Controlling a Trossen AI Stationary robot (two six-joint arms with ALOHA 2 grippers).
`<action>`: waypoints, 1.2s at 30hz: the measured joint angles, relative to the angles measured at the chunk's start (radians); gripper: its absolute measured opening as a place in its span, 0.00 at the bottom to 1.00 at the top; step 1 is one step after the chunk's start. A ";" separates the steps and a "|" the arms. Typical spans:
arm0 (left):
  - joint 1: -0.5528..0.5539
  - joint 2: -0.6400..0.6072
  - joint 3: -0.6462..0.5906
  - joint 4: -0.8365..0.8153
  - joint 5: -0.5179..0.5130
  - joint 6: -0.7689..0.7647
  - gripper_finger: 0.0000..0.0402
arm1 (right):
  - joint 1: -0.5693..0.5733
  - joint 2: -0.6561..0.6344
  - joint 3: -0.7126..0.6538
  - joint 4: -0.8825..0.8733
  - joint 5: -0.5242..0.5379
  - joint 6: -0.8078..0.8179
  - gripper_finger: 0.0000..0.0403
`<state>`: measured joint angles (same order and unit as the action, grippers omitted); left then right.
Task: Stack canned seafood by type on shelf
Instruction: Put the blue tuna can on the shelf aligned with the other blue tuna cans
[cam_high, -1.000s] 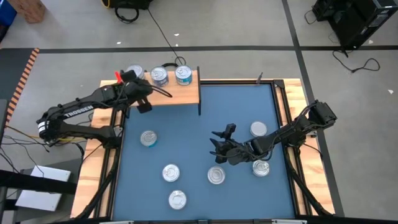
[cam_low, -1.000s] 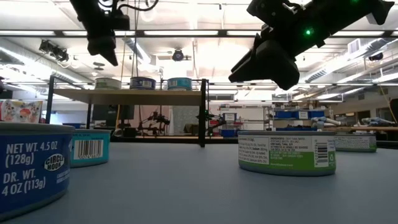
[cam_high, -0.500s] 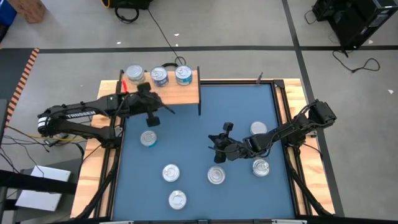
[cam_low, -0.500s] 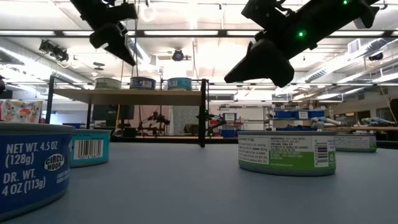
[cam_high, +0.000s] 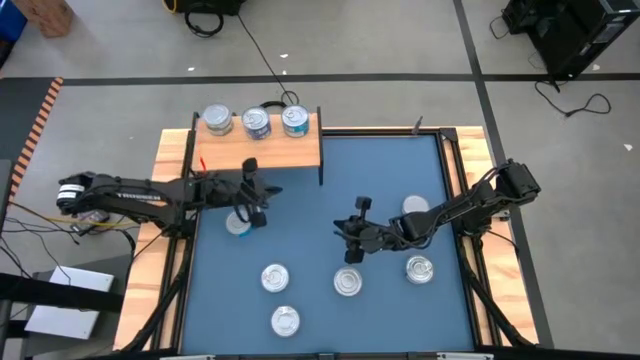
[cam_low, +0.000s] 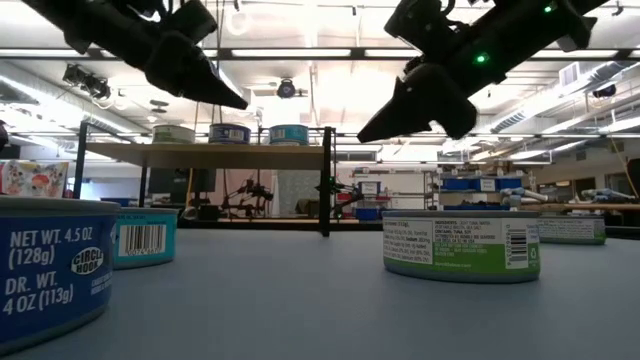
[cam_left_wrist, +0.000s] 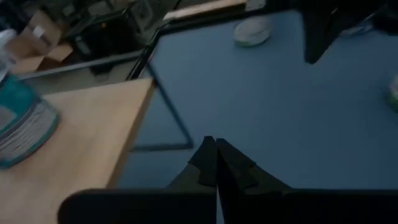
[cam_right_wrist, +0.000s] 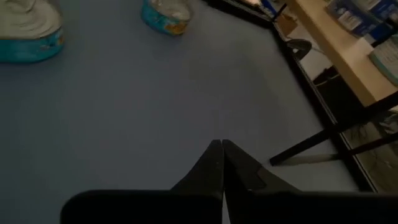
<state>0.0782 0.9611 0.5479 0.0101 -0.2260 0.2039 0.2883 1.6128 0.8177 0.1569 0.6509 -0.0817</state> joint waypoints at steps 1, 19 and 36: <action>-0.014 0.000 -0.011 0.021 0.005 -0.001 0.00 | 0.005 -0.003 0.000 -0.013 -0.002 0.003 0.02; -0.171 0.100 -0.038 0.075 0.097 -0.002 0.00 | 0.032 -0.144 0.000 -0.329 -0.257 0.285 0.01; -0.304 0.139 -0.038 0.075 0.150 -0.007 0.00 | 0.063 -0.143 0.037 -0.630 -0.444 0.525 0.03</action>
<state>-0.2263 1.1004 0.5102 0.0849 -0.0765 0.1970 0.3510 1.4696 0.8548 -0.4730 0.2071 0.4429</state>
